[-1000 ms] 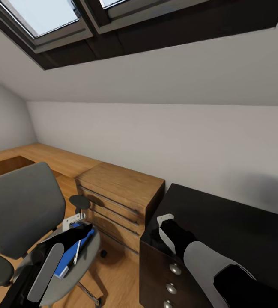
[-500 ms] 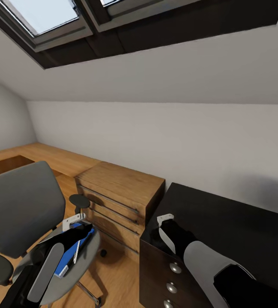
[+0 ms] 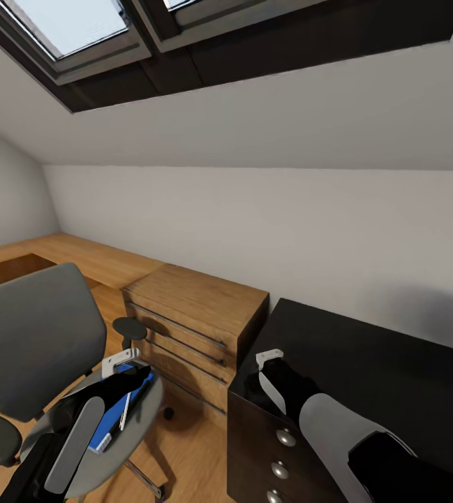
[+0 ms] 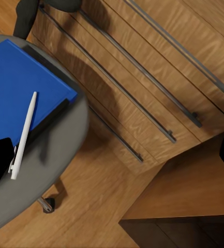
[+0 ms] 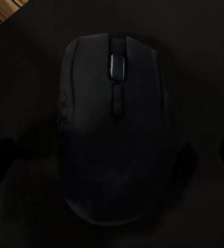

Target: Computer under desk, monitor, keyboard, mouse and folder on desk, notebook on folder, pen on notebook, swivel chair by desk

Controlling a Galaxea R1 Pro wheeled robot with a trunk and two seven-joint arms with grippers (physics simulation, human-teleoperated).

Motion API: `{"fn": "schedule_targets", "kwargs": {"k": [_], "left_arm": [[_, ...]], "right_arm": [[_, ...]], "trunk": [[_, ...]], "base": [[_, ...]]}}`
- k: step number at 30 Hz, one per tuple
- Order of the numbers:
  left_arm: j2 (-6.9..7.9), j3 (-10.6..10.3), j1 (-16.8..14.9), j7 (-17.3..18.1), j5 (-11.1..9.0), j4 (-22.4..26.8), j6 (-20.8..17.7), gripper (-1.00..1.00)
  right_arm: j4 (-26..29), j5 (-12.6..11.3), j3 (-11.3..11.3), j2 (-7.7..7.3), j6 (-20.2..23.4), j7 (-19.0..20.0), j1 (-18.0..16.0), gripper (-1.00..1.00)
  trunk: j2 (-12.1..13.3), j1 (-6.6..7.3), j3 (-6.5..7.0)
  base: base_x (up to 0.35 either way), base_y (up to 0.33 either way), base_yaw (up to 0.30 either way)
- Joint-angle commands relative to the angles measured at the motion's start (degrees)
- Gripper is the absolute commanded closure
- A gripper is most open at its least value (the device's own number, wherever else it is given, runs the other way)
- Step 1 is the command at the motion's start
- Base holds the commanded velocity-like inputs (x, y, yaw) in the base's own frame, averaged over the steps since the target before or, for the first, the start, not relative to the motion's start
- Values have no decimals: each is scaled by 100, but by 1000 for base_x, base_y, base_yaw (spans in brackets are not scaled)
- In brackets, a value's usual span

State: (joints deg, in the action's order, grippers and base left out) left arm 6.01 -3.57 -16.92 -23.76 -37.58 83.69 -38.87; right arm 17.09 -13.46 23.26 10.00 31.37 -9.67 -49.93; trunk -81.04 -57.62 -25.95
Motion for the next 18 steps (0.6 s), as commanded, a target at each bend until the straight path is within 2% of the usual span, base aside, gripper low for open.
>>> {"fn": "schedule_targets", "kwargs": {"k": [1, 4, 5, 18], "left_arm": [[6, -12, -5, -59, -61, 7, -7, -100], [6, -12, -5, -59, -63, 7, -7, -100], [6, -12, -5, -59, -64, 7, -7, -100], [6, -12, -5, -59, -81, 7, -15, -100]], "right_arm": [[-4, -25, 47, 0, 31, -53, -1, -100], [-4, -25, 47, 0, 30, -54, 0, -100], [-4, -25, 47, 0, 32, -54, 1, 100], [4, -25, 47, 0, 27, -61, -1, 100]], "trunk": [[-3, -1, -8], [-3, -1, -8], [-3, -1, -8], [-3, -1, -8]], "base": [[0, 0, 0], [0, 0, 0], [0, 0, 0], [0, 0, 0]]}}
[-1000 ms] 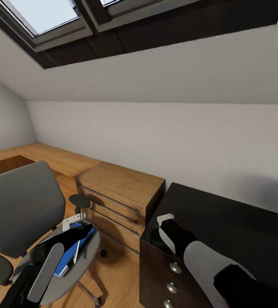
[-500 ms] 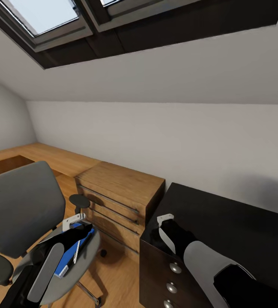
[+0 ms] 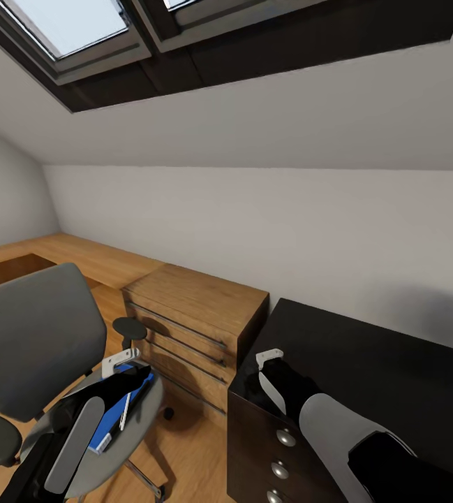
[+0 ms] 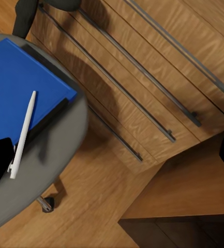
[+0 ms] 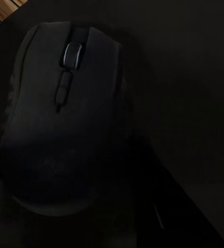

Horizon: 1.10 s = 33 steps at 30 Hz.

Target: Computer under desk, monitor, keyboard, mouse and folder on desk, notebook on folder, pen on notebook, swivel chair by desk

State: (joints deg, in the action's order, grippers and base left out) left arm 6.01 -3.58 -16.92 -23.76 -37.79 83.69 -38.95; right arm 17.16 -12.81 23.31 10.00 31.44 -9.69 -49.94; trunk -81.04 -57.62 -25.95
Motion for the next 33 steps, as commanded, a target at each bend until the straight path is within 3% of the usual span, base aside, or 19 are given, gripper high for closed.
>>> {"fn": "schedule_targets", "kwargs": {"k": [1, 27, 33], "left_arm": [[6, -12, -5, -59, -64, 7, -7, -100], [31, -12, -5, -51, -63, 7, -15, -100], [32, -11, -5, -48, -58, 7, -32, -100]], "right_arm": [[-2, -91, 42, 0, 21, -59, -1, 100], [-2, -91, 42, 0, 21, -59, -2, 100], [26, -90, 35, 0, 15, -65, -4, 100]], "trunk": [[-3, -1, -8], [-3, -1, -8], [238, 131, 100]], "base": [[0, 0, 0], [0, 0, 0], [0, 0, 0]]}}
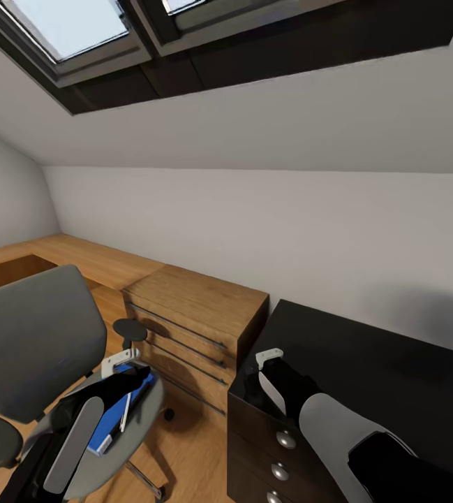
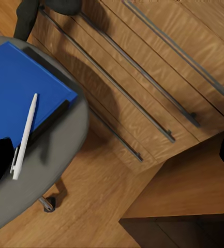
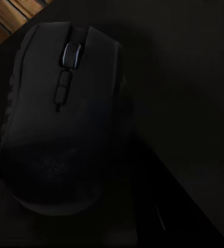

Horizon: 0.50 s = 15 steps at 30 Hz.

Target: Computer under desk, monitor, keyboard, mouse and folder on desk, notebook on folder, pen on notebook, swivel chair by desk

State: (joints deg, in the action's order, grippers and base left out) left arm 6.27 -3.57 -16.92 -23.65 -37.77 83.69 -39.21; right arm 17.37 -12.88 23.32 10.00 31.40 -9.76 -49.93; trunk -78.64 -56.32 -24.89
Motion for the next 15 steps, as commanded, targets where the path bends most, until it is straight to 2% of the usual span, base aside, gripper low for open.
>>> {"fn": "schedule_targets", "kwargs": {"k": [1, 6, 15], "left_arm": [[6, -12, -4, -59, -58, 5, -7, -100], [6, -12, -4, -59, -50, 0, -7, -100], [9, -12, -4, -60, -47, -2, -8, -100]], "right_arm": [[30, -83, 34, 0, 16, -60, -3, 100], [396, -99, 0, 0, 3, -77, -2, 100], [1190, -134, -47, 0, 33, -105, 32, 100]], "trunk": [[38, 22, 12], [238, 132, 101], [599, 330, 263]], "base": [[0, 0, 0], [-135, 0, 0], [-296, 3, 0]]}}
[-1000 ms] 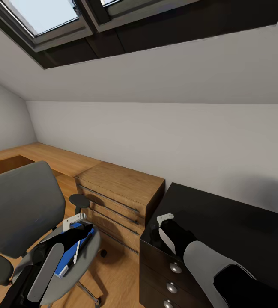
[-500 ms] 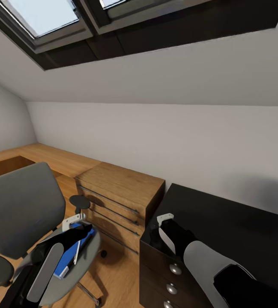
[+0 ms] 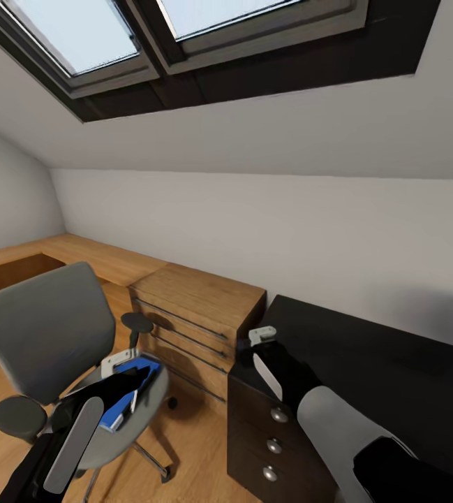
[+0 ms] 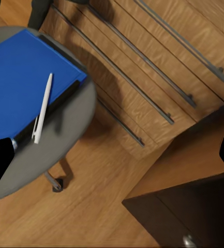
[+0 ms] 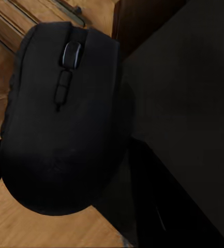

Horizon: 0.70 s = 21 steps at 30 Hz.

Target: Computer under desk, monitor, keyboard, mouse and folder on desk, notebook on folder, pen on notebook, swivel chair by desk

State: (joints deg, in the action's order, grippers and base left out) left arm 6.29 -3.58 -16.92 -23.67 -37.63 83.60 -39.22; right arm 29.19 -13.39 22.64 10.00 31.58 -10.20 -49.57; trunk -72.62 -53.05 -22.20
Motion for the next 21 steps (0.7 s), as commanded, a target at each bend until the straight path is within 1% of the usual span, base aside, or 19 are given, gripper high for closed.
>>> {"fn": "schedule_targets", "kwargs": {"k": [1, 2, 4, 5, 6, 7, 9, 11, 13, 14, 21], "left_arm": [[7, -11, -4, -57, -60, 7, -7, -100], [8, -11, -4, -57, -60, 5, -7, -100], [10, -11, 2, -58, -56, -2, -7, -100], [11, -11, 0, -59, -54, -5, -7, -100], [12, -10, -3, -59, -50, -8, -7, -100], [12, -11, -2, -59, -47, -10, -7, -100], [8, -11, -3, -59, -44, -10, -7, -100], [8, -11, -4, -59, -47, -10, -7, -100], [9, -11, -4, -57, -49, -10, -7, -100], [8, -11, 1, -58, -46, -10, -7, -100], [7, -11, -3, -58, -51, -11, -7, -100]], "right_arm": [[76, -92, 17, 0, 19, -61, 2, 100], [152, -106, 16, 0, 26, -61, 10, 100], [437, -191, 12, -79, 65, -61, 80, 100], [687, -277, 9, -153, 95, -61, 173, 100], [1301, -460, 10, -321, 149, -75, 452, 100], [2100, -588, 5, -487, 371, -224, 810, 100], [2584, -678, -1, -551, 539, -402, 993, 100], [2750, -750, -3, -567, 584, -463, 1058, 100], [2907, -902, -4, -581, 624, -516, 1121, 100], [3011, -1097, 0, -590, 646, -553, 1160, 100], [3207, -1257, 9, -600, 674, -578, 1199, 100]], "trunk": [[37, 25, 11], [77, 47, 29], [157, 91, 65], [197, 113, 83], [238, 135, 101], [278, 157, 119], [358, 201, 155], [438, 245, 191], [518, 289, 227], [558, 311, 245], [839, 464, 370]], "base": [[-226, 24, 0], [-181, 19, 0], [-104, 11, 0], [-59, 6, 0], [-24, 3, 0], [-8, 1, 0], [-4, 0, 0], [-2, 0, 0], [-1, 0, 0], [0, 0, 0], [0, 0, 0]]}}
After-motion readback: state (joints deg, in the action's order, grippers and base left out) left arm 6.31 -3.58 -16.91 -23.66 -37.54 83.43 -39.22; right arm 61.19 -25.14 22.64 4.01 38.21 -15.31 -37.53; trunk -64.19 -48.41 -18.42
